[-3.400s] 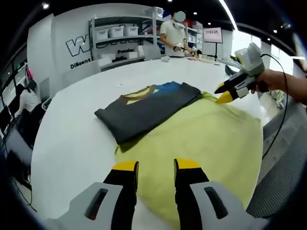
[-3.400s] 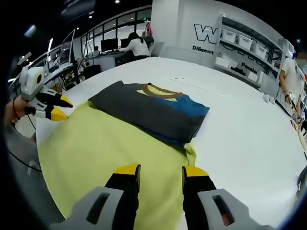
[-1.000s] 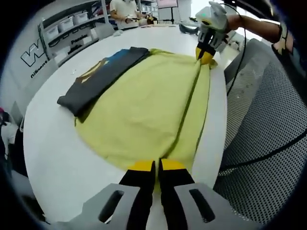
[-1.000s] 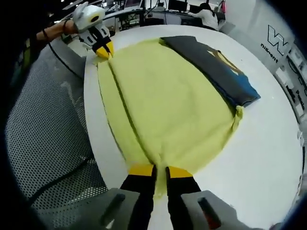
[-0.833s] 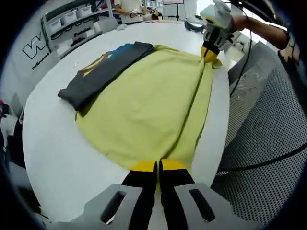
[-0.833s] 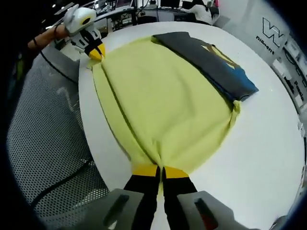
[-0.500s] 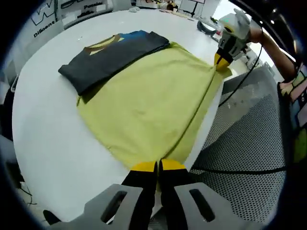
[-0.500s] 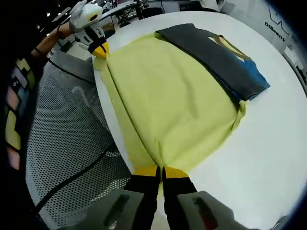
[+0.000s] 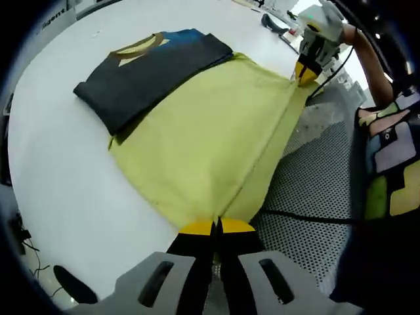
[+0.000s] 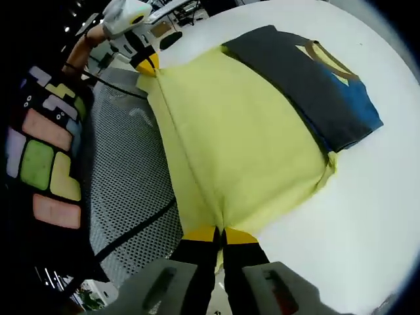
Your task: Fold the garment on the visible template until the final outline fits inside the template.
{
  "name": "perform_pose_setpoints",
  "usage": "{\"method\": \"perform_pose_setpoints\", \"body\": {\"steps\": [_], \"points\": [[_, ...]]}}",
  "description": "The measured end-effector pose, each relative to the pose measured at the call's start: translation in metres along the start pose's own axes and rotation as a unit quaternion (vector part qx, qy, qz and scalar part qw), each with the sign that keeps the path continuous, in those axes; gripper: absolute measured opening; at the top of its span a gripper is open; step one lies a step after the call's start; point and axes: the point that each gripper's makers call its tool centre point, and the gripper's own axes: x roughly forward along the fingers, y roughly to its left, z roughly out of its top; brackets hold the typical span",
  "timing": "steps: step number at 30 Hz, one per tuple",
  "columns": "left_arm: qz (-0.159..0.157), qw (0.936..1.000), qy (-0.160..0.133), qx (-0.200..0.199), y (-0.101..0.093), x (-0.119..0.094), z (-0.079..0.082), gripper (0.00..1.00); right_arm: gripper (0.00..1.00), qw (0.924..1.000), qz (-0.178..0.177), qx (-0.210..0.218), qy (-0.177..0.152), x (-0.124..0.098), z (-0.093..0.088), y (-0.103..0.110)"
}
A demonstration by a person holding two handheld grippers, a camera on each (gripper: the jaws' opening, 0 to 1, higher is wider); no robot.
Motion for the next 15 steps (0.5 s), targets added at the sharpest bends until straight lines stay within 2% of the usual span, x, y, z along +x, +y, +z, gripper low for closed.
{"method": "perform_pose_setpoints", "body": {"steps": [5,6,7,8,13,14,15], "points": [[0.017,0.9997,-0.016,0.003,0.004,-0.005,0.005,0.00,0.00,0.9998,-0.015,0.004,-0.012,-0.004,0.003,-0.004],[0.021,0.9994,-0.027,0.002,0.006,-0.008,0.010,0.00,0.00,0.9991,-0.035,0.001,-0.024,-0.007,0.008,-0.012],[0.040,0.9977,-0.054,0.010,0.014,-0.010,0.020,0.00,0.00,0.9981,-0.054,0.002,-0.031,-0.008,0.010,-0.019],[0.049,0.9969,-0.061,0.010,0.018,-0.013,0.023,0.00,0.00,0.9966,-0.069,0.006,-0.044,-0.011,0.015,-0.024],[0.074,0.9934,-0.086,0.014,0.029,-0.016,0.033,0.00,0.00,0.9935,-0.093,0.013,-0.063,-0.014,0.022,-0.034],[0.121,0.9838,-0.125,0.042,0.045,-0.020,0.049,0.00,0.00,0.9910,-0.109,0.015,-0.076,-0.015,0.027,-0.040],[0.127,0.9833,-0.129,0.019,0.049,-0.021,0.050,0.00,0.00,0.9872,-0.130,0.014,-0.091,-0.018,0.033,-0.048]]}}
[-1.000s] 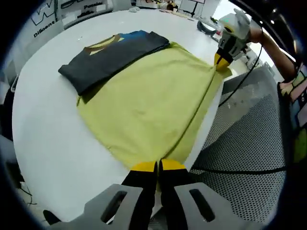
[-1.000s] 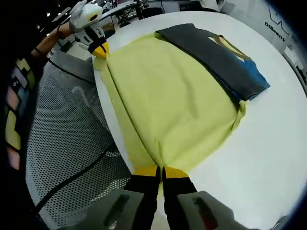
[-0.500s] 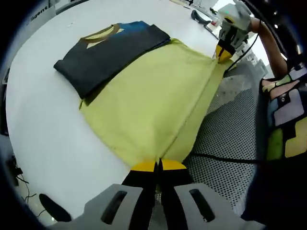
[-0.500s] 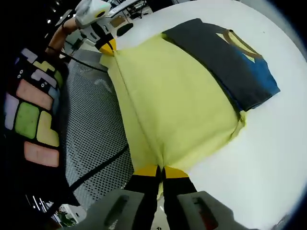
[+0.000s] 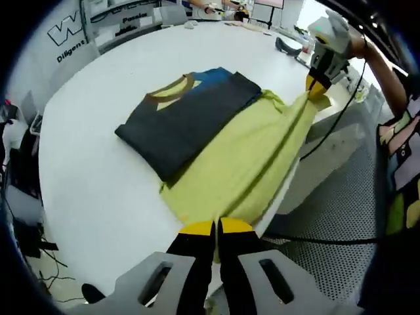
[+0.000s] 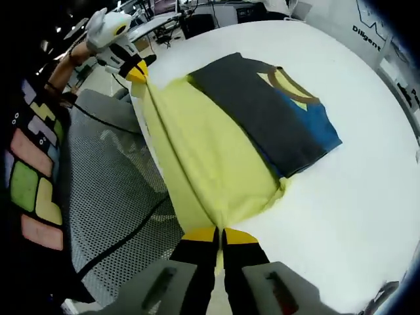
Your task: Fold the garment on the visible template until the final outline fits inside the template.
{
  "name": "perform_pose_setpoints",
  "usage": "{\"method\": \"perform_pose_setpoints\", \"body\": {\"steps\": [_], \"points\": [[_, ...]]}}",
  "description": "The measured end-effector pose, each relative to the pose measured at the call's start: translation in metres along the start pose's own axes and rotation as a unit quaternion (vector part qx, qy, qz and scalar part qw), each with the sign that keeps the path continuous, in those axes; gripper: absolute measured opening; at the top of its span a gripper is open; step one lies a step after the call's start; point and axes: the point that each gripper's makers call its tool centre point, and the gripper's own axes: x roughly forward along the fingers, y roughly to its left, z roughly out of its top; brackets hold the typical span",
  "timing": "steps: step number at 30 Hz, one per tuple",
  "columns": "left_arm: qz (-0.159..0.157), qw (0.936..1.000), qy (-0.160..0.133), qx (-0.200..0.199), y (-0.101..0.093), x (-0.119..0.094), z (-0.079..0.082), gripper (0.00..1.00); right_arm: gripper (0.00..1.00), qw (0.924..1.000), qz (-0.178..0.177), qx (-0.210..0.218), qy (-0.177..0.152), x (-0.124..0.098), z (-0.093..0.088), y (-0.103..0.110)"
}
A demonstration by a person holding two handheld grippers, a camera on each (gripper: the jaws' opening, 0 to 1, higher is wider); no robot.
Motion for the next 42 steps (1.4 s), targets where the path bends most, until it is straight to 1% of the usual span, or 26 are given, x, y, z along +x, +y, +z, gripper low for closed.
{"method": "perform_pose_setpoints", "body": {"steps": [1,3,4,5,6,7,8,10,12,15,16,19,21,23,25,30,32,33,35,42], "points": [[0.012,0.9998,-0.018,0.002,0.004,0.001,0.006,0.00,0.00,1.0000,-0.003,-0.007,0.003,0.000,0.000,-0.001],[0.019,0.9995,-0.024,0.002,0.007,0.002,0.009,0.00,0.00,0.9999,-0.008,-0.008,0.002,0.000,0.001,-0.003],[0.029,0.9992,-0.028,0.008,0.010,0.003,0.011,0.00,0.00,0.9992,-0.036,0.005,-0.014,0.000,0.008,-0.013],[0.049,0.9977,-0.044,0.014,0.016,0.005,0.017,0.00,0.00,0.9986,-0.046,0.015,-0.022,-0.001,0.012,-0.018],[0.050,0.9977,-0.044,0.014,0.016,0.006,0.018,0.00,0.00,0.9983,-0.049,0.016,-0.026,-0.002,0.014,-0.020],[0.062,0.9965,-0.055,0.015,0.020,0.006,0.022,0.00,0.00,0.9973,-0.062,0.018,-0.035,-0.003,0.017,-0.025],[0.069,0.9956,-0.063,0.012,0.023,0.006,0.026,0.00,0.00,0.9945,-0.086,0.029,-0.052,-0.007,0.025,-0.035],[0.076,0.9944,-0.073,0.006,0.027,0.006,0.030,0.00,0.00,0.9937,-0.091,0.028,-0.058,-0.009,0.029,-0.038],[0.091,0.9914,-0.094,0.001,0.035,0.003,0.040,0.00,0.00,0.9911,-0.110,0.030,-0.069,-0.012,0.036,-0.046],[0.106,0.9876,-0.115,-0.006,0.046,0.001,0.052,0.00,0.00,0.9883,-0.125,0.032,-0.080,-0.016,0.045,-0.055],[0.107,0.9874,-0.117,-0.006,0.047,0.001,0.053,0.00,0.00,0.9875,-0.130,0.031,-0.083,-0.017,0.047,-0.057],[0.121,0.9840,-0.130,-0.003,0.057,0.001,0.063,0.00,0.00,0.9830,-0.150,0.036,-0.100,-0.021,0.058,-0.068],[0.123,0.9834,-0.133,-0.003,0.060,0.001,0.066,0.00,0.00,0.9818,-0.156,0.034,-0.103,-0.022,0.061,-0.072],[0.134,0.9807,-0.142,-0.004,0.069,0.000,0.074,0.00,0.00,0.9788,-0.170,0.029,-0.110,-0.023,0.071,-0.081],[0.141,0.9783,-0.152,-0.006,0.076,0.000,0.082,0.00,0.00,0.9776,-0.176,0.027,-0.112,-0.024,0.075,-0.086],[0.146,0.9770,-0.155,-0.001,0.089,0.006,0.094,0.00,0.00,0.9753,-0.188,0.025,-0.113,-0.020,0.087,-0.104],[0.149,0.9766,-0.154,0.003,0.094,0.011,0.098,0.00,0.00,0.9750,-0.190,0.028,-0.112,-0.018,0.089,-0.108],[0.154,0.9767,-0.148,0.015,0.098,0.015,0.100,0.00,0.00,0.9747,-0.191,0.029,-0.112,-0.016,0.091,-0.112],[0.160,0.9764,-0.143,0.022,0.102,0.021,0.101,0.00,0.00,0.9743,-0.192,0.033,-0.114,-0.013,0.093,-0.117],[0.172,0.9755,-0.136,0.021,0.117,0.039,0.107,0.00,0.00,0.9733,-0.197,0.044,-0.109,0.007,0.099,-0.138]]}}
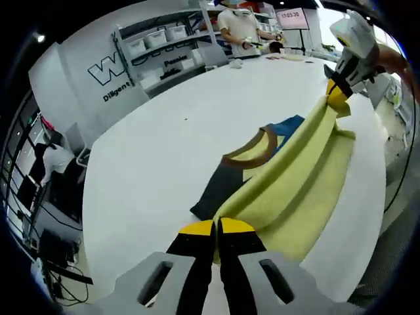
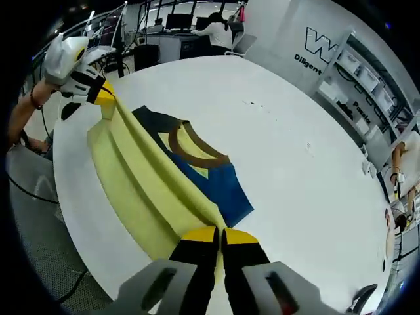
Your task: Fold the garment on the visible template until the final outline fits inside the template.
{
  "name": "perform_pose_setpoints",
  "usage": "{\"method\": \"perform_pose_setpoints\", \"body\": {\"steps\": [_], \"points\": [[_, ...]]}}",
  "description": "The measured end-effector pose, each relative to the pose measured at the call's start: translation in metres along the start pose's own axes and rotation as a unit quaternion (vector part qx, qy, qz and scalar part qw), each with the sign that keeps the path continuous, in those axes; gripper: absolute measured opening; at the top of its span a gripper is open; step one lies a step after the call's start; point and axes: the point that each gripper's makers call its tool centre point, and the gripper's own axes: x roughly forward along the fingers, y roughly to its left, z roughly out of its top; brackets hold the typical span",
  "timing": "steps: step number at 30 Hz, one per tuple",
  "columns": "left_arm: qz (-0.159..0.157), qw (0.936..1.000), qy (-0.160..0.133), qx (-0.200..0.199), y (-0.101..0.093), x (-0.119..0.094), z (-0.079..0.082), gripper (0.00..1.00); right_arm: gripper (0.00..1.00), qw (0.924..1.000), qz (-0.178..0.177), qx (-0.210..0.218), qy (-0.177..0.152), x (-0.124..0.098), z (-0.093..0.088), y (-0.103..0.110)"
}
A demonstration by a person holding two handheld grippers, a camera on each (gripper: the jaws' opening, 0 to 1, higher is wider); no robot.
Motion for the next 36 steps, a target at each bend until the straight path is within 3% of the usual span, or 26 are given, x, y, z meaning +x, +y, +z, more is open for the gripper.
{"method": "perform_pose_setpoints", "body": {"steps": [3,6,13,23,27,30,32,36], "points": [[-0.004,0.9993,0.024,-0.028,-0.001,0.016,-0.011,0.00,0.00,0.9997,-0.003,0.025,0.000,0.018,-0.002,-0.004],[-0.001,0.9993,0.028,-0.025,0.001,0.030,-0.016,0.00,0.00,0.9997,-0.006,0.022,0.004,0.033,-0.006,-0.003],[0.004,0.9987,0.040,-0.030,-0.001,0.046,-0.026,0.00,0.00,0.9989,-0.011,0.044,0.013,0.055,-0.015,-0.002],[0.005,0.9987,0.043,-0.025,0.000,0.059,-0.036,0.02,0.00,0.9990,-0.008,0.032,0.030,0.075,-0.019,-0.005],[0.008,0.9987,0.041,-0.029,0.004,0.060,-0.036,0.05,0.01,0.9990,-0.007,0.032,0.031,0.076,-0.020,-0.005],[0.009,0.9988,0.038,-0.029,0.007,0.061,-0.036,0.13,0.10,0.9991,-0.011,0.029,0.029,0.076,-0.019,-0.007],[0.023,0.9986,0.033,-0.035,0.018,0.054,-0.034,0.16,0.13,0.9988,-0.042,0.025,0.004,0.067,-0.011,-0.023],[0.032,0.9983,0.044,-0.021,0.027,0.036,-0.036,0.13,0.08,0.9982,-0.050,0.031,-0.010,0.052,-0.011,-0.023]]}}
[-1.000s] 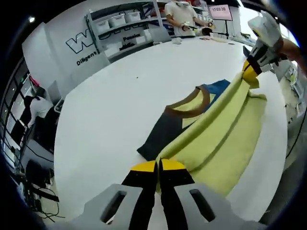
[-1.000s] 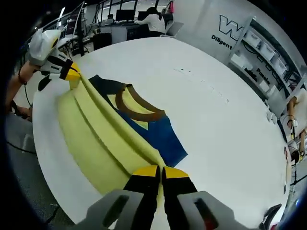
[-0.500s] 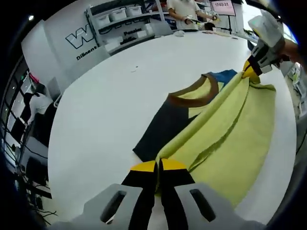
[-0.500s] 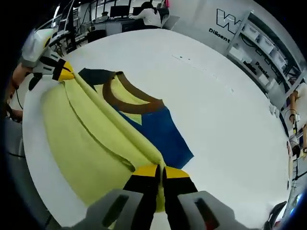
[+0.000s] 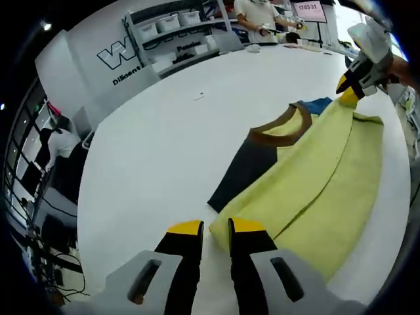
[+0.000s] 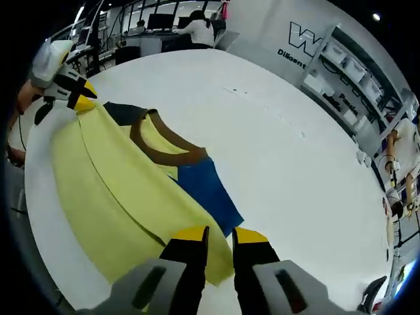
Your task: Fold the garment on the visible template until the final outline fits inside the template.
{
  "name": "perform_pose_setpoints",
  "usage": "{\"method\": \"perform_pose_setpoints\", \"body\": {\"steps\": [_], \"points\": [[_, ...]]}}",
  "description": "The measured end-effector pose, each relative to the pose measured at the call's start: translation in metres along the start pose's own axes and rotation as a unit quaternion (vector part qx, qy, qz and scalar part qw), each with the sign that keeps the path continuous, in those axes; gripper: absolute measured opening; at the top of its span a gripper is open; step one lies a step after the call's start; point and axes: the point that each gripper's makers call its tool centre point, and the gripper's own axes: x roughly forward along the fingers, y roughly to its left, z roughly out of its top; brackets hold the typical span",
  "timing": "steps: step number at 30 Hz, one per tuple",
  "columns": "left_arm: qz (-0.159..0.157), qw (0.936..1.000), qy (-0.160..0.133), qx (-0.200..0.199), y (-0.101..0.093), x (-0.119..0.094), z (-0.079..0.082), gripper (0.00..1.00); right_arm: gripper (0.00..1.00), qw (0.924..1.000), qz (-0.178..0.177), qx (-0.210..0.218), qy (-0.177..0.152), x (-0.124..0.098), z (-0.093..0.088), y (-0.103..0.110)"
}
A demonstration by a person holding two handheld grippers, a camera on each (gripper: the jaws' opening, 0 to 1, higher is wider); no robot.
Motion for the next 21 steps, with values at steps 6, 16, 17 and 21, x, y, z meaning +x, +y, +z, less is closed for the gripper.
{"method": "perform_pose_setpoints", "body": {"steps": [6,16,17,21], "points": [[-0.003,0.9995,-0.027,0.014,0.003,-0.028,0.002,0.16,0.12,0.9995,-0.004,-0.020,-0.023,-0.017,-0.004,0.001],[-0.046,0.9944,-0.042,0.086,-0.016,-0.033,-0.014,0.22,0.13,0.9947,0.049,-0.068,-0.060,-0.033,-0.012,0.020],[-0.051,0.9925,-0.046,0.101,-0.019,-0.033,-0.014,0.23,0.13,0.9926,0.052,-0.093,-0.058,-0.032,-0.014,0.021],[-0.059,0.9836,-0.058,0.161,-0.026,-0.031,-0.013,0.24,0.15,0.9878,0.055,-0.138,-0.049,-0.030,-0.021,0.025]]}}
